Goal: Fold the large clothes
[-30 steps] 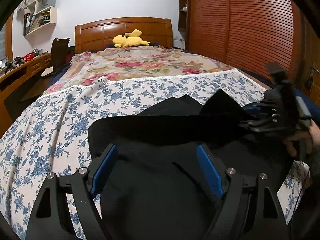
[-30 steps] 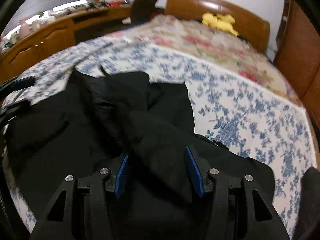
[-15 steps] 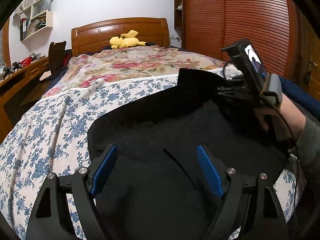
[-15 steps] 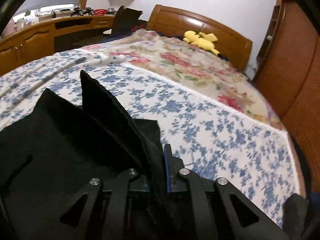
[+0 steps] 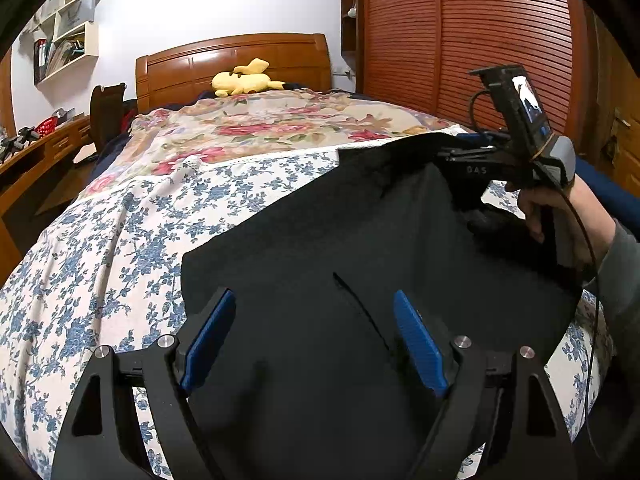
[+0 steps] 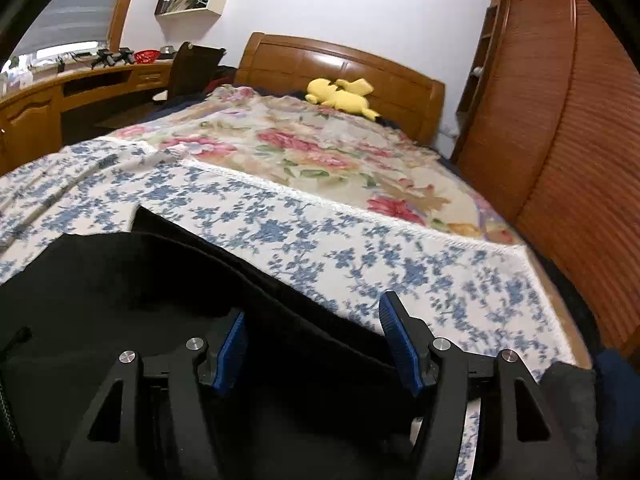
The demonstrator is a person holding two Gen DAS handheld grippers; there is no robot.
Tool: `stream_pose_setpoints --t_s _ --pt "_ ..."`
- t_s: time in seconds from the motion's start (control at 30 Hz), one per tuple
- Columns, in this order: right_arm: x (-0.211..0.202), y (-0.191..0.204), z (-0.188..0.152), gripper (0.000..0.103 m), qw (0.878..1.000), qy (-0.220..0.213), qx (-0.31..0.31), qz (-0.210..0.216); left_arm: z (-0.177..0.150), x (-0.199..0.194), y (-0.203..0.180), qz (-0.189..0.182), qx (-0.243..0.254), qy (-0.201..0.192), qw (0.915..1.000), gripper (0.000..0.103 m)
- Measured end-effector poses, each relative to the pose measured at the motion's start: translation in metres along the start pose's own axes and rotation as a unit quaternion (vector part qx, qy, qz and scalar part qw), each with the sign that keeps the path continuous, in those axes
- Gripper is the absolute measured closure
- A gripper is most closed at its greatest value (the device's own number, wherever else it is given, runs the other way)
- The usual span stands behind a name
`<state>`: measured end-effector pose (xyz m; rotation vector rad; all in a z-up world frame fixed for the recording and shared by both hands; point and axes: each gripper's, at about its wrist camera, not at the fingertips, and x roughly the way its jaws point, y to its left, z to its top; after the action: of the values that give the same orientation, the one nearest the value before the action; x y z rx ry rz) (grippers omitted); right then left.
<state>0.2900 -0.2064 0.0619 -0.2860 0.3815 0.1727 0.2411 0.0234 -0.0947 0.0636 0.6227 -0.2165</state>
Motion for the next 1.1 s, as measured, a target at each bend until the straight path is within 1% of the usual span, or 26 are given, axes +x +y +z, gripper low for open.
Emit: stream_pose_setpoints --t_s 0.07,0.2,0.23,0.27,0.33,0.4,0.47,0.53,0.57,0.7,0.77,0.9,0.97,1.0,1.07,1.1 --pt "0.006 0.001 -0.002 0.032 1.0 0.02 0.001 0.009 0.0 0.0 -0.001 -0.002 0.001 0.001 1.0 0.021" --pt "0.02 0.005 -0.008 0.032 0.996 0.071 -0.005 0.054 -0.001 0.002 -0.006 -0.004 0.007 0.005 1.0 0.021" --pt "0.021 0.004 -0.008 0.032 0.995 0.078 0.0 0.066 -0.002 0.003 -0.006 -0.004 0.008 0.006 0.9999 0.021" --pt "0.023 -0.001 -0.006 0.032 0.993 0.081 0.009 0.08 -0.002 0.004 -0.007 -0.003 0.01 0.009 0.9999 0.021" --pt "0.014 -0.012 -0.005 0.032 0.991 0.078 0.028 0.107 -0.003 0.006 -0.007 -0.002 0.011 0.011 0.9999 0.021" --pt "0.005 -0.027 -0.004 0.032 0.989 0.066 0.044 0.127 -0.003 0.006 -0.006 -0.003 0.01 0.013 0.9999 0.021" --pt "-0.003 -0.04 -0.007 0.032 0.991 0.057 0.042 0.113 -0.004 0.007 -0.004 -0.002 0.008 0.014 0.9999 0.021" --pt "-0.004 -0.054 -0.013 0.032 0.994 0.067 0.032 0.079 -0.004 0.008 -0.002 -0.002 0.005 0.016 0.9999 0.021" --pt "-0.003 -0.063 -0.016 0.032 0.994 0.077 0.037 0.071 -0.004 0.008 -0.001 -0.003 0.003 0.017 0.9998 0.021" --pt "0.016 -0.086 -0.032 0.032 0.987 0.123 0.067 0.076 -0.004 0.007 -0.001 -0.003 0.0 0.017 0.9998 0.021" --pt "0.023 -0.089 -0.035 0.032 0.985 0.142 0.069 0.069 -0.004 0.006 -0.001 -0.003 0.0 0.017 0.9999 0.021" --pt "0.045 -0.084 -0.042 0.032 0.979 0.173 0.076 0.076 -0.005 0.006 -0.004 -0.004 0.007 0.019 0.9998 0.021" --pt "0.057 -0.084 -0.045 0.032 0.975 0.187 0.081 0.086 -0.006 0.006 -0.004 -0.003 0.008 0.021 0.9997 0.021" --pt "0.064 -0.087 -0.048 0.033 0.972 0.194 0.094 0.097 -0.006 0.006 -0.004 -0.004 0.007 0.021 0.9998 0.021" --pt "0.07 -0.094 -0.054 0.046 0.965 0.202 0.115 0.123 -0.006 0.005 -0.004 -0.004 0.005 0.02 0.9998 0.021" --pt "0.073 -0.098 -0.057 0.062 0.962 0.199 0.122 0.143 -0.007 0.004 -0.004 -0.004 0.005 0.02 0.9998 0.021"
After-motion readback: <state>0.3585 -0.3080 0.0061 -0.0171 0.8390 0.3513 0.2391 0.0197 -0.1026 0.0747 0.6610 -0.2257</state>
